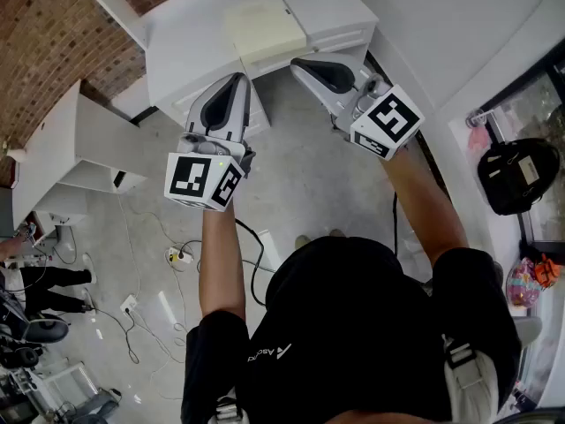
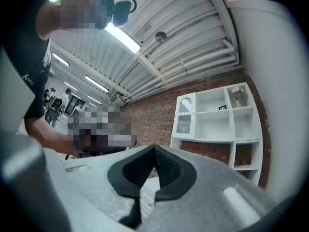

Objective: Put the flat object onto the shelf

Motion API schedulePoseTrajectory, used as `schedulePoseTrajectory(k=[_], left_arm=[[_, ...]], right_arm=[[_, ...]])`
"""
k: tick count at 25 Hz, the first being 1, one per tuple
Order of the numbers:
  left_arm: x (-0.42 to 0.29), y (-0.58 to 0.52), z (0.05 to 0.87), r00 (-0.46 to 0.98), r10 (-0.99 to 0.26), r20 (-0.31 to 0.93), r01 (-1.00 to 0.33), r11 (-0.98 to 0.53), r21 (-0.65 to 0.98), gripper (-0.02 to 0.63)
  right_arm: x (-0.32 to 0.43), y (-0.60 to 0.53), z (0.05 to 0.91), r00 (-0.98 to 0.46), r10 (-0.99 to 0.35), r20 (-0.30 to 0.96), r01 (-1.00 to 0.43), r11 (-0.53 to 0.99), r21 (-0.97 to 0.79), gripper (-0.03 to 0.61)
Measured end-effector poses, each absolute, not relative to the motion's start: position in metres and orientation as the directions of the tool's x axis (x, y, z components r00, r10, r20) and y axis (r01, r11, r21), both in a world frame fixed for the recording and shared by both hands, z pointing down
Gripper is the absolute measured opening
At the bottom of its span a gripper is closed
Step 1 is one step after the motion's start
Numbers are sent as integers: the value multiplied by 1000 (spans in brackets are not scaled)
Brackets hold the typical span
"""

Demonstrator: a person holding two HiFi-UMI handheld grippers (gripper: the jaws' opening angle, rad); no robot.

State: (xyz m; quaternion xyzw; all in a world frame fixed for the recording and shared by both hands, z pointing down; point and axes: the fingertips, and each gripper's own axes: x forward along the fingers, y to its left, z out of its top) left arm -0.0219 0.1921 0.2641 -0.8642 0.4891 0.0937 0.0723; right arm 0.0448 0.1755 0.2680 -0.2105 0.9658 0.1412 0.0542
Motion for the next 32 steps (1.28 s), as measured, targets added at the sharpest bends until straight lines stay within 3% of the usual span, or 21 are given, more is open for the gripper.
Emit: schedulePoseTrajectory(k=[7, 21, 32], left_arm=[[-35, 186, 268, 511, -827, -235, -853, -521, -26, -2], [-64, 169, 269, 546, -798, -256, -831, -555, -42, -2], [-88, 106, 286, 526, -816, -241, -843, -537, -25, -2]], right_arm=[[30, 173, 268, -917, -358, -174, -389, 900, 196, 0], [5, 158, 282, -890, -436, -133, -454, 872, 180, 0], [-13, 81, 304, -875, -475, -95, -484, 850, 205, 0]])
